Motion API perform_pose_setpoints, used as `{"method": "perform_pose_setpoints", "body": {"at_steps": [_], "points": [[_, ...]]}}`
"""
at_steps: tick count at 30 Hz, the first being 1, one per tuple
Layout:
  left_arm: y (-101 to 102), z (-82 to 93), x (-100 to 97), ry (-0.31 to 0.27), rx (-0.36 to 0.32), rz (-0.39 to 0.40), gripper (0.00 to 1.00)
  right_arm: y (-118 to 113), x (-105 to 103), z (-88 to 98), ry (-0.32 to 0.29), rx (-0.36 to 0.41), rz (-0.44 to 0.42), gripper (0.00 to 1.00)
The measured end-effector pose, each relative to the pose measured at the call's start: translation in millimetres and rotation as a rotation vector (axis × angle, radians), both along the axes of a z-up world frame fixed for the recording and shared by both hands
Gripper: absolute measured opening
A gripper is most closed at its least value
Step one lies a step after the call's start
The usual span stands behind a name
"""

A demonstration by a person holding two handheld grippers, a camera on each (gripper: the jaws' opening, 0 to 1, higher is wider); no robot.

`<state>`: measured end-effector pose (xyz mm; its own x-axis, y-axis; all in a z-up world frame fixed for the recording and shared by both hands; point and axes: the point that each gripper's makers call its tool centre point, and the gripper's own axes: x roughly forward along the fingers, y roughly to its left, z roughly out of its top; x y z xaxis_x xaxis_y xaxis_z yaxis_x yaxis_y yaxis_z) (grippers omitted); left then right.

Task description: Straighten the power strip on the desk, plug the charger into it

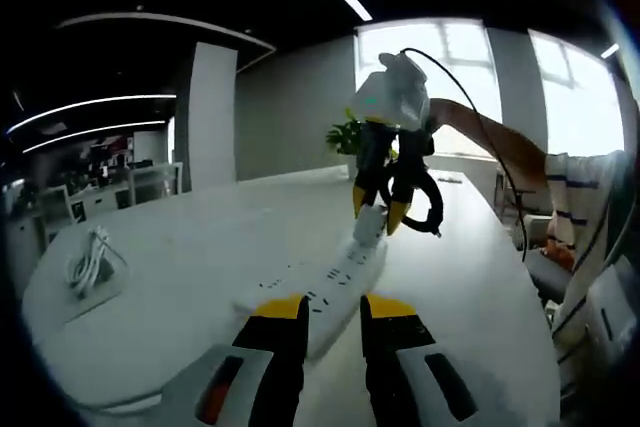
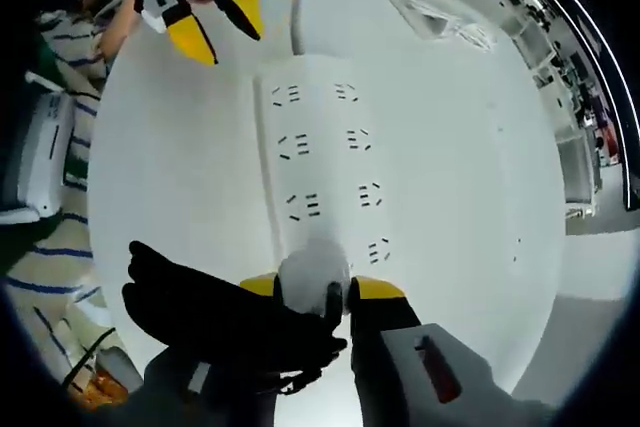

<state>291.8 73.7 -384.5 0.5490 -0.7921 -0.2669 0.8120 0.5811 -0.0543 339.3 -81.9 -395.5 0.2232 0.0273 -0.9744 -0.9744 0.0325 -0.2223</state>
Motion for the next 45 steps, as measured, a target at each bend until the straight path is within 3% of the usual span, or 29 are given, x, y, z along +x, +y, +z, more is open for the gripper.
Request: {"method": "perform_pose_setpoints", "body": {"at_steps": [3, 6, 11, 13, 18, 20, 24, 26, 28, 31, 41, 45], "points": [[0.1, -1.0, 0.5, 0.003, 0.002, 0.002, 0.21, -0.2, 0.4, -1.7, -0.008, -0.09, -0.018, 0.24], [0.2, -1.3, 0.7, 0.005, 0.003, 0.003, 0.21, -1.2, -0.1, -2.2, -0.013, -0.097, -0.022, 0.24], [-1.7, -1.6, -1.3, 0.004, 0.003, -0.003, 0.21, -5.4, -0.1, -3.3, 0.025, 0.049, -0.03, 0.23], [-2.4, -1.5, -1.9, 0.003, 0.003, -0.004, 0.21, -6.1, -0.1, -3.5, 0.023, 0.045, -0.031, 0.23], [-3.3, -0.7, -2.4, 0.0, 0.002, -0.007, 0.21, -3.8, 1.0, -4.6, 0.007, -0.127, -0.028, 0.23], [-3.2, -0.5, -2.5, 0.0, 0.002, -0.007, 0.21, -2.2, 3.7, -4.7, 0.006, -0.115, -0.035, 0.23], [-4.1, 0.0, -3.7, -0.002, 0.001, -0.012, 0.21, -1.6, 5.0, -6.2, 0.018, 0.062, -0.027, 0.23], [-5.1, 0.2, -4.4, -0.003, 0.001, -0.016, 0.21, -5.2, 6.4, -6.2, 0.022, 0.076, -0.038, 0.23], [-5.7, 0.1, -4.5, -0.001, 0.0, -0.018, 0.21, -3.2, 6.4, -6.1, 0.024, 0.061, -0.041, 0.24], [-5.3, -2.0, -4.1, 0.002, 0.006, -0.014, 0.21, -5.5, 5.0, -7.8, 0.015, -0.043, -0.041, 0.24], [-4.8, -2.8, -6.7, 0.01, 0.014, -0.02, 0.21, -1.3, -5.5, -10.9, 0.039, 0.01, -0.044, 0.24], [-3.9, -2.0, -7.1, 0.011, 0.011, -0.019, 0.21, 0.5, -8.4, -12.7, 0.028, -0.009, -0.03, 0.25]]}}
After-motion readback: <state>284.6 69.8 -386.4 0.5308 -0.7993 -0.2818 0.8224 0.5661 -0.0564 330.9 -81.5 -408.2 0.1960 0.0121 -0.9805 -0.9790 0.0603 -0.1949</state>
